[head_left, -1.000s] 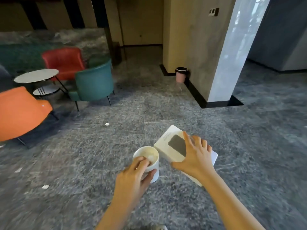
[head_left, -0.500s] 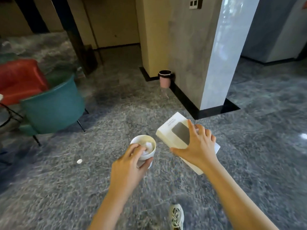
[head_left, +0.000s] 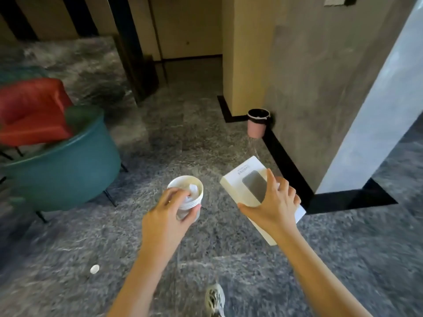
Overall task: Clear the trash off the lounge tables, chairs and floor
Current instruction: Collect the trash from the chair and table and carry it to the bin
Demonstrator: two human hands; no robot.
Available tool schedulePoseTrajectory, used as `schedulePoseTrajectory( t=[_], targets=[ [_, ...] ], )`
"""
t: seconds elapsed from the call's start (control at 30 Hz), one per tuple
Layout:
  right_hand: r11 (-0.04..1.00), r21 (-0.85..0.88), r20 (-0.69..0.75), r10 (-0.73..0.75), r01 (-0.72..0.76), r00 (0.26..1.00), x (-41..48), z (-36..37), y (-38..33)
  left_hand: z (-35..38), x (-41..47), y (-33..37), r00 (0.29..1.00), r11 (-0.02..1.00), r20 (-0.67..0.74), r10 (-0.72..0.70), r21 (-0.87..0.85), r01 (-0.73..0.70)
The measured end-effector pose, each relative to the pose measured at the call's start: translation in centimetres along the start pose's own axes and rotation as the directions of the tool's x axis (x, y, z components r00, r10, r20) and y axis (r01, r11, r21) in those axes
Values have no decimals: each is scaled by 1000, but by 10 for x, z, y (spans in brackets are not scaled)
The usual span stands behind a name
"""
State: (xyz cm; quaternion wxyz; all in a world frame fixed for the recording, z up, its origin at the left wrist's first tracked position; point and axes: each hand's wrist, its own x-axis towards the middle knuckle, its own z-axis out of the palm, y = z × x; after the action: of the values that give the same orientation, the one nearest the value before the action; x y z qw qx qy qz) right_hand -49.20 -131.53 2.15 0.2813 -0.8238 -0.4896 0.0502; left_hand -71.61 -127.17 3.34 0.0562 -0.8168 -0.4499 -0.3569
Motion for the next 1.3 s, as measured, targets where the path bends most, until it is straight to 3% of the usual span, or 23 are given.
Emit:
schedulePoseTrajectory(
  t=[0.27, 0.67, 0.97, 1.13, 1.3],
  targets=[
    [995, -78, 18, 64, -62, 998, 284, 86, -15, 174, 219, -97, 995, 994, 28, -94, -47, 96],
    [948, -8, -36, 318, -319, 947, 640, 156, 18, 428, 536, -152, 994, 980, 87, 71, -193, -53],
    [957, 16, -22, 291, -291, 956, 953, 220, 20, 595, 782, -215, 996, 987, 66, 63, -150, -53],
    [959, -4, 18, 284, -284, 959, 1088, 264, 18, 674, 881, -250, 995, 987, 100, -3, -162, 20],
    [938, -26, 15, 345, -345, 938, 1220, 314, 50, 798, 979, -280, 990, 977, 140, -1, -210, 30]
  ],
)
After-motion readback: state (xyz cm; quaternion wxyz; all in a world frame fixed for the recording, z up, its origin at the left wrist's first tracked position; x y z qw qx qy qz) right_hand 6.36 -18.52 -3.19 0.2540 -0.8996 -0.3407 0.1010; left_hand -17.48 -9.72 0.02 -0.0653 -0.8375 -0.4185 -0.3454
